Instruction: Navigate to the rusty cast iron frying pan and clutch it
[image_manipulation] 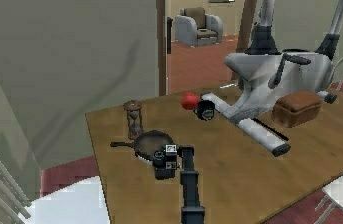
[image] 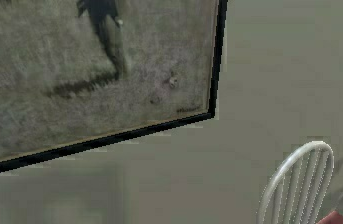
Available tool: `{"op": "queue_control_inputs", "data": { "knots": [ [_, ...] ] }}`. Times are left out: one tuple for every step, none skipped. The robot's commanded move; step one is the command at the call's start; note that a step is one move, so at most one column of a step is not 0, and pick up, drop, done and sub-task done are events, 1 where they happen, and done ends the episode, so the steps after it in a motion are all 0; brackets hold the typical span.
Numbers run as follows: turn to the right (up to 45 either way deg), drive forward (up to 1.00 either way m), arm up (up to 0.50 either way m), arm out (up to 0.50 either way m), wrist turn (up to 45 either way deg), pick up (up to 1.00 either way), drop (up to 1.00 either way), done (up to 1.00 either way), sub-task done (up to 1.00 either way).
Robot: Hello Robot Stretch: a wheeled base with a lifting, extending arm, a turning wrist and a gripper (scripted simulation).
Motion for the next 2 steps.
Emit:
{"op": "queue_control_inputs", "data": {
  "knots": [
    [0.0,0.00,0.10,0.00,0.0,0.00,0.00,0.00,0.00],
    [0.0,0.00,0.00,0.00,0.0,0.00,0.00,1.00,0.00]
  ]
}}
